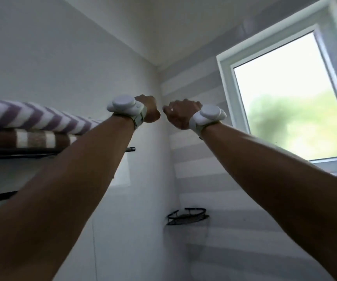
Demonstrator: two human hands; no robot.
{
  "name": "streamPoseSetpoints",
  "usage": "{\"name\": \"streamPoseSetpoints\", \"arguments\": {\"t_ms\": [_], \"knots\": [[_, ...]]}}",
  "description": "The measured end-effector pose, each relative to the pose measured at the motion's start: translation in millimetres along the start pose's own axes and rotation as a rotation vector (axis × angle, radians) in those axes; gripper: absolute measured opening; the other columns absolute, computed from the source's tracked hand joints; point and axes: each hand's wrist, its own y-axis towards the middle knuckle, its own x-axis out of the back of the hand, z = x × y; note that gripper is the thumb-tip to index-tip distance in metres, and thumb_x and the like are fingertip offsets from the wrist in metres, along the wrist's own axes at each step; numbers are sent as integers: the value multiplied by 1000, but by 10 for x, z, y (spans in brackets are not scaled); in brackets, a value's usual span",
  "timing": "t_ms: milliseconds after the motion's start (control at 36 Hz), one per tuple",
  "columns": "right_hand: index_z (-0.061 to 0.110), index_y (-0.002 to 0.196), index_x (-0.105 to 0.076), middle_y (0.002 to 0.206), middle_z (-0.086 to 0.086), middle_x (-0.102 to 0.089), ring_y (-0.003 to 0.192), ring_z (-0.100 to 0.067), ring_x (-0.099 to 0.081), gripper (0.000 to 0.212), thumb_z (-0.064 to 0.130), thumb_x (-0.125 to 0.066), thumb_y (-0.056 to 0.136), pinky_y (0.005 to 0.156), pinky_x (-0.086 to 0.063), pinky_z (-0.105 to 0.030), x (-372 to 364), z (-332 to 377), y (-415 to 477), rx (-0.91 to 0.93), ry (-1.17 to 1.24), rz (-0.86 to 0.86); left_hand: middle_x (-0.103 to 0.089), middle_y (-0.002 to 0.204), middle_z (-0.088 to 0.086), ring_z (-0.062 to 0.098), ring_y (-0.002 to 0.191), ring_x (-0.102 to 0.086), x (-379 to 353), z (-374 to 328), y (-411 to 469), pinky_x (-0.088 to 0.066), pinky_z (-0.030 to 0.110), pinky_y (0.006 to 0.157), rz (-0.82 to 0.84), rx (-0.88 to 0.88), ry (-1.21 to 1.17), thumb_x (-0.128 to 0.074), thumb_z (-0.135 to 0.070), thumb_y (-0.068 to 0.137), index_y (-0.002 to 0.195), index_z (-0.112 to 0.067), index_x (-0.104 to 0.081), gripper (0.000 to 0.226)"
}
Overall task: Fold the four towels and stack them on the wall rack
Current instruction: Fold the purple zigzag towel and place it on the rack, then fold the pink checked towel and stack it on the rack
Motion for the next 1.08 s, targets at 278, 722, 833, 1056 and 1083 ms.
{"name": "streamPoseSetpoints", "arguments": {"t_ms": [278,722,833,1056,1083], "knots": [[10,108,-65,114,-17,-67,104,-35,-62,57,49,-24,102,101,-34,-46,604,-2050,-1303,-380,-322,39,-52,140,5,30,127,-51,-493,-2422,-370,-38,41,109,137,-358,-398,-52,-44,90,134,-23,-53,49],[16,115,-62,122,-13,-66,114,-33,-61,47,38,-22,103,113,-16,-58,1869,-3751,-3932,-849,-692,250,-47,148,7,28,136,-43,-245,-5375,-2004,-35,39,109,278,-860,-797,-55,-34,90,140,-18,-49,53],[20,92,-50,114,-12,-67,107,-32,-62,19,30,-35,96,110,-24,-56,2293,-3849,-4667,-986,-784,310,-47,148,5,27,136,-43,-78,-5912,-2594,-33,42,107,326,-1013,-867,-54,-36,91,141,-20,-47,53],[16,113,-62,117,-15,-65,113,-38,-59,30,24,-44,91,98,-37,-49,3051,-3879,-6245,-1279,-969,274,-55,138,7,30,128,-51,-73,-6642,-3893,-41,37,100,429,-1326,-918,-56,-31,90,130,-19,-58,42],[16,109,-62,114,-14,-64,111,-38,-60,26,21,-45,90,96,-38,-47,3118,-3858,-6465,-1342,-968,278,-57,135,7,31,126,-53,-119,-6727,-4045,-43,36,96,439,-1377,-903,-55,-30,90,126,-17,-61,39]]}}
